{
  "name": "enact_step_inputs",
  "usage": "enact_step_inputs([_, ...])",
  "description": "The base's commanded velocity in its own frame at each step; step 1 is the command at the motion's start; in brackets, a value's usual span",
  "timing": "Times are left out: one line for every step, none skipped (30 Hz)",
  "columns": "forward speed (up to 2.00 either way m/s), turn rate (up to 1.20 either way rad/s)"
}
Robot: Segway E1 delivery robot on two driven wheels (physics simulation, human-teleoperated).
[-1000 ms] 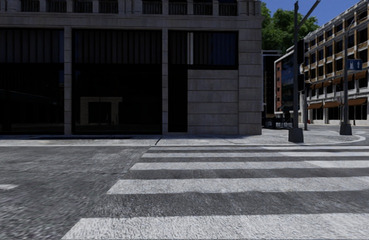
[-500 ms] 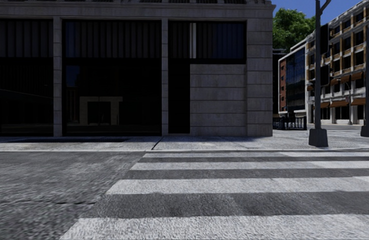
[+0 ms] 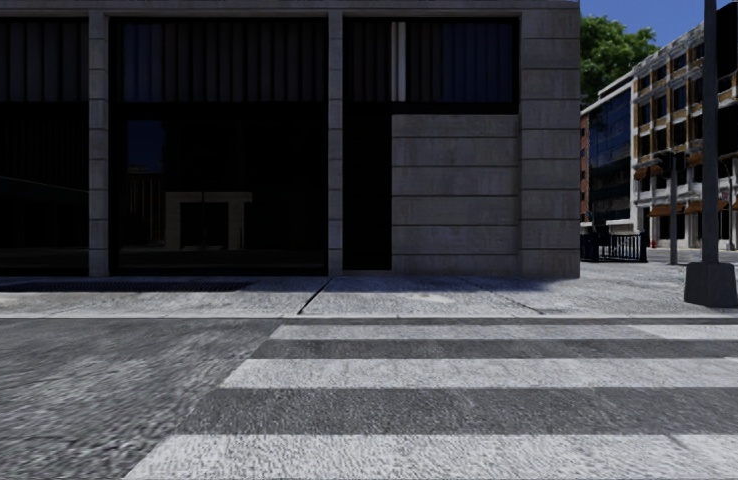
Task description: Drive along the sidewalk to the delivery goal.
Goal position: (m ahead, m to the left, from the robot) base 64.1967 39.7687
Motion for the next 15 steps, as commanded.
enact_step_inputs([2.0,0.0])
enact_step_inputs([2.0,0.0])
enact_step_inputs([2.0,0.0])
enact_step_inputs([2.0,0.0])
enact_step_inputs([2.0,0.0])
enact_step_inputs([2.0,0.0])
enact_step_inputs([2.0,0.0])
enact_step_inputs([2.0,0.0])
enact_step_inputs([2.0,0.0])
enact_step_inputs([2.0,0.0])
enact_step_inputs([2.0,0.0])
enact_step_inputs([2.0,0.0])
enact_step_inputs([2.0,0.0])
enact_step_inputs([2.0,0.0])
enact_step_inputs([2.0,0.0])
